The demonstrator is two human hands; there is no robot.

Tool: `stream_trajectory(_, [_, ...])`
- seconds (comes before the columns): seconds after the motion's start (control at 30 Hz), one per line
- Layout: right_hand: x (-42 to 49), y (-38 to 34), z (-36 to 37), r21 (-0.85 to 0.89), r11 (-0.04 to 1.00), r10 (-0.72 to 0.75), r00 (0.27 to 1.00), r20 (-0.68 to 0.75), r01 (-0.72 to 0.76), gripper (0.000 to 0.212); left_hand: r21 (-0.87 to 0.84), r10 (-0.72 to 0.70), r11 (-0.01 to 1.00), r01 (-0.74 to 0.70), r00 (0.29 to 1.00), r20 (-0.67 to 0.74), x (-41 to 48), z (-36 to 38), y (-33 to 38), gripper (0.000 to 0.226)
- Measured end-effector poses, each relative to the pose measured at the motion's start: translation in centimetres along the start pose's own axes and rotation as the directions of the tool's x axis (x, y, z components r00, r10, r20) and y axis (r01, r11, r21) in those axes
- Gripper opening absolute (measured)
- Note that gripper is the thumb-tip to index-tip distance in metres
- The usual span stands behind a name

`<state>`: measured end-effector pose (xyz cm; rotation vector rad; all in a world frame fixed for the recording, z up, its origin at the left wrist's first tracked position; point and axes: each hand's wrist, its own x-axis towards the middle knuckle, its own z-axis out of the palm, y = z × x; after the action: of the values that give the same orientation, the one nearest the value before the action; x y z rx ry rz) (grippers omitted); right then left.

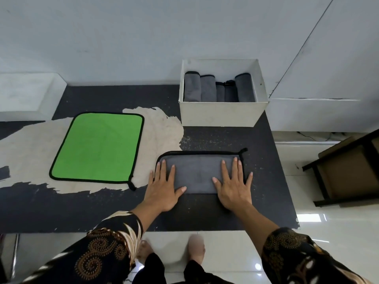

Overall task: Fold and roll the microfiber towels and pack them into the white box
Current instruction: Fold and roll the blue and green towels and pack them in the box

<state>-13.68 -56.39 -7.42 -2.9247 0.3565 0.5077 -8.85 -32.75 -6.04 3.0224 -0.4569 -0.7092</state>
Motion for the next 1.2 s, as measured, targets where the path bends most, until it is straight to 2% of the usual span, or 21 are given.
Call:
stream_trajectory(0.07, [0.1, -0.2, -0.3, 0.017, 1.000, 0.003, 1.000, 0.021, -0.004, 0.070, -0.028, 0.004, 1.000, -0.008, 0.992, -0.123, 0.1, -0.5, 0.0, 0.077])
stream_trajectory(0.13, [0.2, -0.2, -1.0, 0.047, 0.999, 0.016, 0.999, 0.032, -0.018, 0.069, -0.007, 0.041, 0.999, -0.043, 0.986, -0.164, 0.5, -0.8, -0.1, 0.076])
stream_trajectory(0.23, [0.6, -0.4, -2.5, 0.099, 0.990, 0.093, 0.995, 0.035, -0.096, 0.066, 0.017, 0.094, 0.995, -0.094, 0.995, -0.019, 1.4, -1.1, -0.3, 0.080])
stream_trajectory(0.3, [0.6, -0.4, -3.5, 0.133, 0.969, 0.210, 0.978, 0.000, -0.209, 0.062, 0.028, 0.103, 0.994, -0.106, 0.991, 0.086, 2.0, -1.4, -0.4, 0.083])
stream_trajectory(0.4, [0.1, -0.2, -4.1, 0.196, 0.914, 0.376, 0.924, -0.070, -0.356, 0.056, 0.019, 0.094, 0.995, -0.097, 0.989, 0.118, 2.0, -1.4, -0.3, 0.085])
stream_trajectory(0.47, [-0.1, 0.2, -4.2, 0.305, 0.859, 0.439, 0.898, -0.029, -0.410, 0.057, 0.000, 0.084, 0.996, -0.084, 0.995, 0.058, 1.4, -1.3, 0.0, 0.083])
stream_trajectory(0.53, [0.2, 0.6, -4.6, 0.429, 0.777, 0.480, 0.874, 0.071, -0.461, 0.058, 0.003, 0.112, 0.994, -0.112, 0.991, -0.069, 0.6, -1.2, 0.5, 0.079])
stream_trajectory(0.6, [0.7, 0.9, -5.3, 0.474, 0.702, 0.511, 0.840, 0.186, -0.532, 0.056, 0.018, 0.209, 0.978, -0.208, 0.966, -0.155, -0.2, -1.2, 1.5, 0.080])
stream_trajectory(0.67, [0.9, 1.4, -5.7, 0.490, 0.668, 0.508, 0.825, 0.248, -0.559, 0.043, -0.003, 0.282, 0.958, -0.288, 0.941, -0.185, -0.5, -1.2, 2.7, 0.085])
stream_trajectory(0.73, [0.9, 1.5, -6.2, 0.531, 0.660, 0.476, 0.843, 0.251, -0.530, 0.022, -0.086, 0.286, 0.947, -0.308, 0.937, -0.200, -0.2, -1.3, 4.0, 0.077])
stream_trajectory(0.77, [0.9, 1.4, -6.5, 0.558, 0.668, 0.454, 0.864, 0.217, -0.492, 0.015, -0.194, 0.247, 0.937, -0.291, 0.943, -0.221, 0.3, -1.4, 4.7, 0.069])
stream_trajectory(0.8, [0.9, 1.2, -6.9, 0.589, 0.682, 0.426, 0.890, 0.163, -0.434, 0.011, -0.362, 0.161, 0.902, -0.236, 0.961, -0.224, 0.8, -1.7, 5.4, 0.059])
stream_trajectory(0.83, [0.8, 0.8, -7.2, 0.618, 0.697, 0.393, 0.915, 0.095, -0.364, 0.009, -0.565, 0.053, 0.812, -0.148, 0.982, -0.180, 1.4, -2.3, 6.2, 0.048])
stream_trajectory(0.87, [0.5, 0.2, -7.5, 0.642, 0.710, 0.357, 0.934, 0.027, -0.290, 0.010, -0.747, -0.035, 0.663, -0.052, 0.994, -0.101, 1.8, -3.2, 6.9, 0.037])
stream_trajectory(0.9, [0.2, -0.6, -7.8, 0.655, 0.725, 0.312, 0.949, -0.038, -0.212, 0.012, -0.884, -0.083, 0.467, 0.029, 0.997, -0.011, 2.2, -4.2, 7.6, 0.031])
stream_trajectory(0.93, [-0.1, -1.6, -8.0, 0.654, 0.747, 0.249, 0.962, -0.112, -0.117, 0.016, -0.960, -0.089, 0.260, 0.100, 0.993, 0.079, 2.5, -5.3, 8.1, 0.031])
stream_trajectory(0.97, [-0.4, -2.5, -7.7, 0.634, 0.774, 0.170, 0.967, -0.188, -0.012, 0.019, -0.983, -0.059, 0.095, 0.157, 0.987, 0.152, 2.9, -6.3, 8.3, 0.037])
stream_trajectory(1.0, [-0.8, -3.5, -7.5, 0.604, 0.791, 0.082, 0.964, -0.252, 0.091, 0.020, -0.981, -0.019, 0.001, 0.195, 0.981, 0.195, 3.1, -7.3, 8.3, 0.047])
stream_trajectory(1.03, [-1.1, -4.6, -7.2, 0.567, 0.804, -0.002, 0.954, -0.300, 0.180, 0.021, -0.977, 0.006, -0.028, 0.214, 0.977, 0.213, 3.1, -8.1, 8.0, 0.052])
stream_trajectory(1.1, [-1.6, -6.3, -6.2, 0.482, 0.825, -0.126, 0.928, -0.349, 0.294, 0.028, -0.978, -0.009, 0.027, 0.209, 0.978, 0.209, 3.2, -8.8, 7.1, 0.039])
stream_trajectory(1.2, [-2.2, -7.9, -4.6, 0.406, 0.870, -0.111, 0.912, -0.394, 0.281, 0.038, -0.970, -0.175, 0.176, 0.169, 0.975, 0.138, 3.6, -8.6, 5.5, 0.006])
